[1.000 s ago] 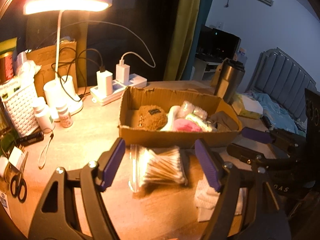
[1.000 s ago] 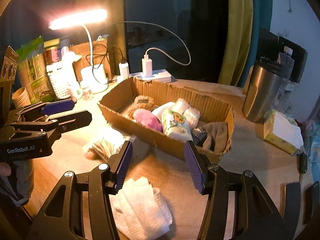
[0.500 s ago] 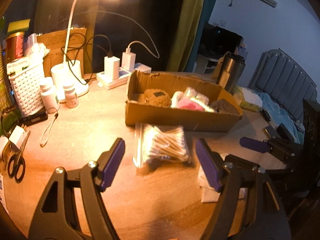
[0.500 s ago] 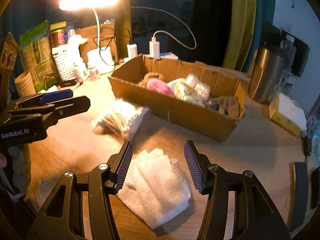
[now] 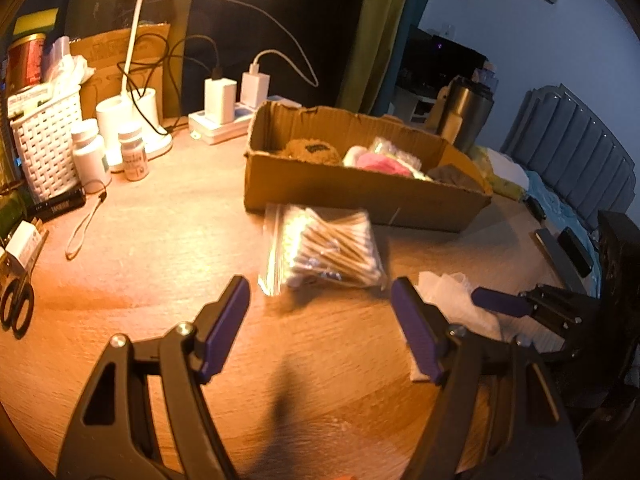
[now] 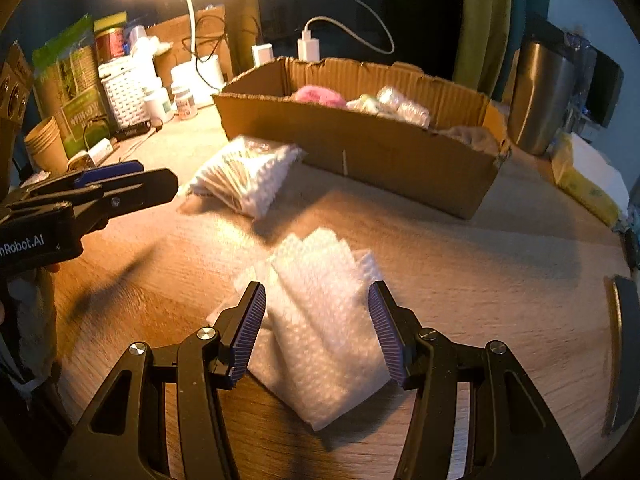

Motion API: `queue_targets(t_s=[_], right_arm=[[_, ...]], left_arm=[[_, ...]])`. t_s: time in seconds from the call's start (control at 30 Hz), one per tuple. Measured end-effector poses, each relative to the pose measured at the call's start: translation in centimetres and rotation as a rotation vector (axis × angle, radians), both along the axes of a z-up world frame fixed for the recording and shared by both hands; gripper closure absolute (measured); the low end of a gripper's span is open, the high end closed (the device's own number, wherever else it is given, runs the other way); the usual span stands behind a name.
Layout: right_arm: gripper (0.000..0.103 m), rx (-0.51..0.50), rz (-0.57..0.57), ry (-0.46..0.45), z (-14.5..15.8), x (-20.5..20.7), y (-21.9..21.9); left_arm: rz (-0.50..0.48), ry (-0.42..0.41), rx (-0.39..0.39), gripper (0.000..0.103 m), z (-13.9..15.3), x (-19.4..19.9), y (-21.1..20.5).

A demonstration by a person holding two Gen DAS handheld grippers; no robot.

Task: Organize soft objects
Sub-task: 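Grasp the bubble-wrap sheet with the right gripper while the left grasps the cotton-swab bag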

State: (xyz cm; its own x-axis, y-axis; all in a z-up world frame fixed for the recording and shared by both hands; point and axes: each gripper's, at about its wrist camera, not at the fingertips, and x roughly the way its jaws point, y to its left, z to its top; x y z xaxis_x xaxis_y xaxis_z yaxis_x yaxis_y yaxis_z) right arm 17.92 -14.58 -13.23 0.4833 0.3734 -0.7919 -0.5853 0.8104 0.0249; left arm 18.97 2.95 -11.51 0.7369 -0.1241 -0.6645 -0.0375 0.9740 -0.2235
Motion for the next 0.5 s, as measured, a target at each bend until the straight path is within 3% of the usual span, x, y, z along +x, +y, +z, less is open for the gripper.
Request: queue_targets(t_s=[0.17,0.37,0.5], right_arm=[[0.037,-0.025,0.020,0.001,-0.9,0.0,0.6],[0.037,-0.032,0.013,-0.011,-1.0,1.0,0.6],[0.048,-0.025,-0.008,-0.012,-0.9,1.9,-0.2]], left_arm=[[0.004,0.016,0.002,0.028,-0.3,0.4,-0.1],[0.012,0.031,0.012,0.027,-0.5,1.2,-0.1],[0.010,0.047,0.019,0.027,-0.6,2.0,-0.3]])
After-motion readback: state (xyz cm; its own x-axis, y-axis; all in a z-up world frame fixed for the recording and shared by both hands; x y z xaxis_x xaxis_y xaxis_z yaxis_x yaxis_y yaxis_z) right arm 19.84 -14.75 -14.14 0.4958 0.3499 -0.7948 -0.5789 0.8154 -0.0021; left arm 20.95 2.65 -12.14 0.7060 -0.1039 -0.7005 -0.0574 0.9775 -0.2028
